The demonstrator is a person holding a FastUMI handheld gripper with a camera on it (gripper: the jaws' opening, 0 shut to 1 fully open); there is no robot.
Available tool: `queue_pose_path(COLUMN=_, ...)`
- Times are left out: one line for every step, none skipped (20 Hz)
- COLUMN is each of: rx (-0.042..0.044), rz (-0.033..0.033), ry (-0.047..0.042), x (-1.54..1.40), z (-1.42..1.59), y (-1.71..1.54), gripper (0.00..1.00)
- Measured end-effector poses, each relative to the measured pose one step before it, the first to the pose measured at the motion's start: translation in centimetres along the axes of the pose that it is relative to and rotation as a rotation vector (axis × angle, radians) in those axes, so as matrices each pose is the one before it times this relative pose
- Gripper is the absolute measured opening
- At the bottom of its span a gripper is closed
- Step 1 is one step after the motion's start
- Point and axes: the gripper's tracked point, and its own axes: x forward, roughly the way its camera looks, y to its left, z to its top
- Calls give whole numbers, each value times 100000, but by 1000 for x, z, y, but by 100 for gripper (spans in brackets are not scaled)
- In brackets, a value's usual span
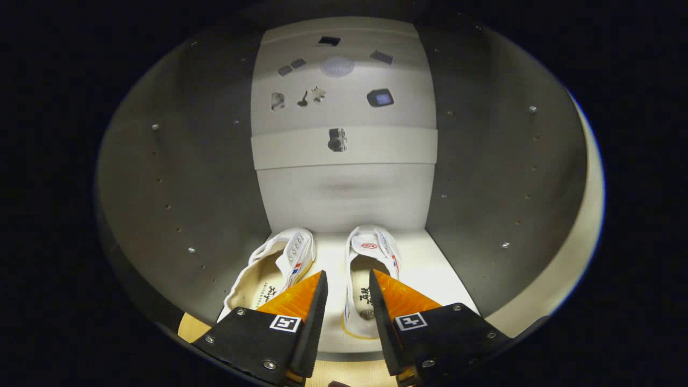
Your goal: Open the shoe cabinet door, grab the shoes and put them into the shoe cabinet, then close the shoe cabinet door.
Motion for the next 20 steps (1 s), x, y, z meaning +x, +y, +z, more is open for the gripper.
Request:
queue_pose_path(rx=-300, rz=221, ry=-1814, x=-1663, z=22, y=300, gripper=50)
queue_pose_path(rx=-134, rz=183, ry=-879, x=-1569, z=-67, y=368, gripper=49)
queue_pose_path(rx=315, rz=-589, ry=-864, x=-1618, z=-360, y=215, gripper=49)
queue_pose_path(rx=616, rz=-205, ry=-912, x=-1921, z=-176, y=139, gripper=49)
queue_pose_path(rx=822, rz=126, ry=-839, x=-1873, z=-200, y=311, gripper=49)
queue_pose_path(rx=894, rz=635, ry=-190, x=-1706, z=-368, y=424, gripper=50)
queue_pose_path(rx=782, rz=438, ry=163, x=-1883, z=-497, y=293, gripper=50)
queue_pose_path(rx=309, rz=-6, ry=585, x=-1831, z=-655, y=3, gripper=49)
queue_pose_path(rx=287, rz=-202, ry=684, x=-1881, z=-582, y=-5, gripper=49)
queue_pose_path(rx=386, rz=84, ry=252, x=-1877, z=-572, y=52, gripper=49)
queue_pose_path(rx=20, rz=330, ry=-77, x=-1790, z=-375, y=-3, gripper=49)
queue_pose_path(rx=-145, rz=-23, ry=-358, x=-1716, z=-154, y=-201, gripper=49)
queue_pose_path(rx=-122, rz=-532, ry=-664, x=-1729, z=-234, y=-339, gripper=49)
queue_pose_path(rx=443, rz=-20, ry=-713, x=-1470, z=-148, y=-298, gripper=50)
queue_pose_path(rx=807, rz=616, ry=-862, x=-1567, z=79, y=-139, gripper=49)
queue_pose_path(rx=701, rz=823, ry=-1101, x=-1370, z=81, y=-291, gripper=49)
queue_pose_path(rx=263, rz=861, ry=-957, x=-1332, z=32, y=-455, gripper=49)
queue_pose_path(rx=-220, rz=923, ry=-1289, x=-1399, z=127, y=-548, gripper=49)
queue_pose_path(rx=-608, rz=642, ry=-1686, x=-1624, z=217, y=-562, gripper=49)
queue_pose_path(rx=-694, rz=786, ry=-1804, x=-1622, z=267, y=-850, gripper=49)
